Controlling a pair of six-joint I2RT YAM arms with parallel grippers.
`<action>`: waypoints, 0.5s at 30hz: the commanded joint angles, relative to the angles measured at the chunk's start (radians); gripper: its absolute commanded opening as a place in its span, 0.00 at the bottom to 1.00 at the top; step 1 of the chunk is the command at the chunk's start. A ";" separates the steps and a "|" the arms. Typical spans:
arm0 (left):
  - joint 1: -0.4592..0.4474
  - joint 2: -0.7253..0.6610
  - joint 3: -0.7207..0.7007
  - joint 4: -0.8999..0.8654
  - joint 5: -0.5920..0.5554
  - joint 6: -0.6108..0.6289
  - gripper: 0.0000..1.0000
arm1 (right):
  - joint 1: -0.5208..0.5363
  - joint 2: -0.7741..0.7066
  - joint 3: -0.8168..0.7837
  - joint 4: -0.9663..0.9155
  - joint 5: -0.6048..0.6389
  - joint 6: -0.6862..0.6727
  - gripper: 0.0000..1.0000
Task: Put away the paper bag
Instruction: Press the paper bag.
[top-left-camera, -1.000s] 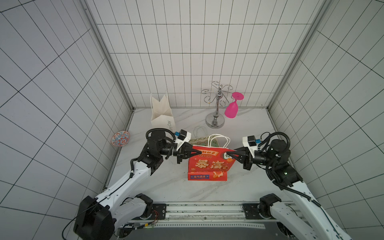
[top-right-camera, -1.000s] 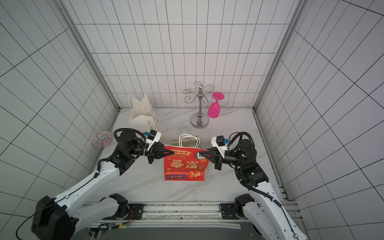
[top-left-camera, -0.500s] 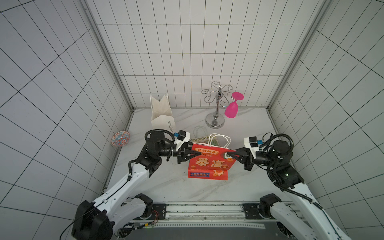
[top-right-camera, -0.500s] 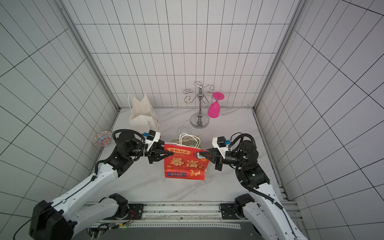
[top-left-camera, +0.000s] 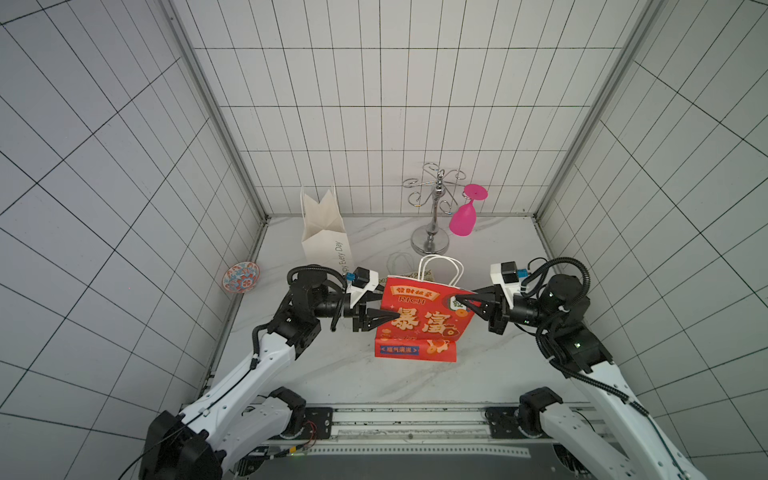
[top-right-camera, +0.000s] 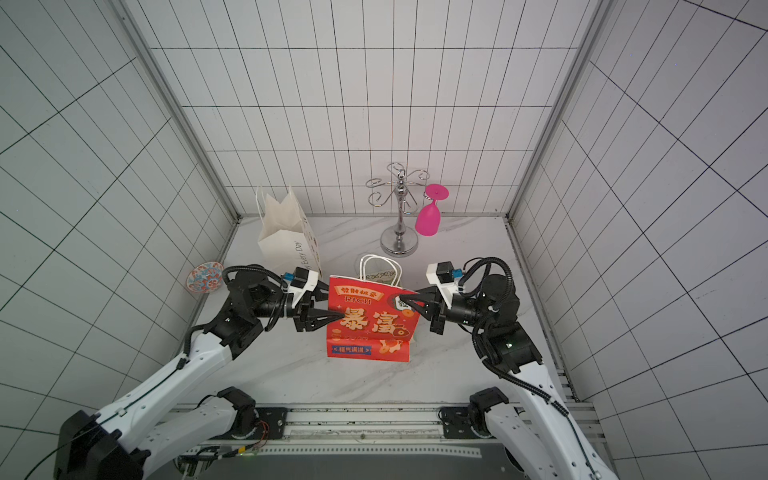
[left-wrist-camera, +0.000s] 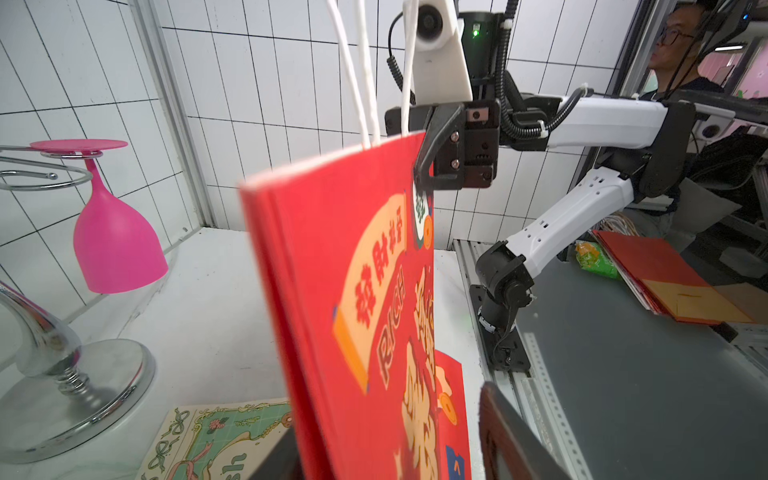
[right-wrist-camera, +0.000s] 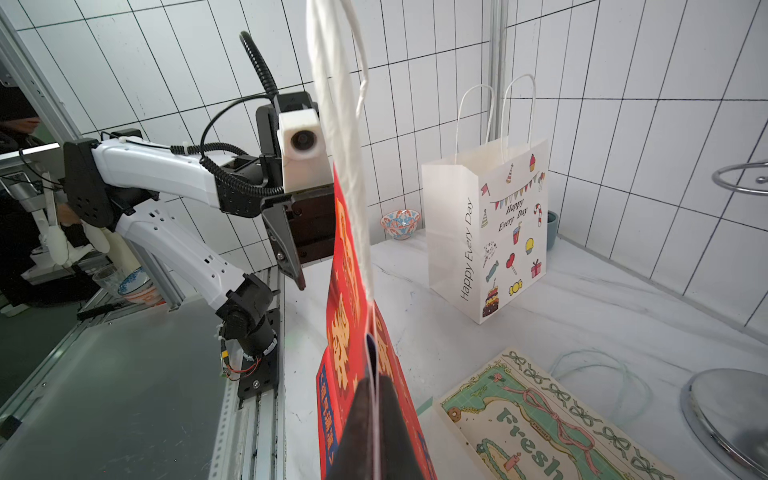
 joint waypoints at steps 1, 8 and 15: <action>0.001 0.000 -0.019 -0.022 0.003 0.043 0.46 | -0.009 -0.011 0.089 0.016 0.000 0.015 0.00; 0.002 0.003 -0.007 -0.035 0.028 0.056 0.00 | -0.016 -0.011 0.089 0.004 0.010 0.016 0.00; 0.001 -0.001 -0.022 -0.036 -0.029 0.060 0.56 | -0.021 -0.022 0.118 0.003 0.009 0.028 0.00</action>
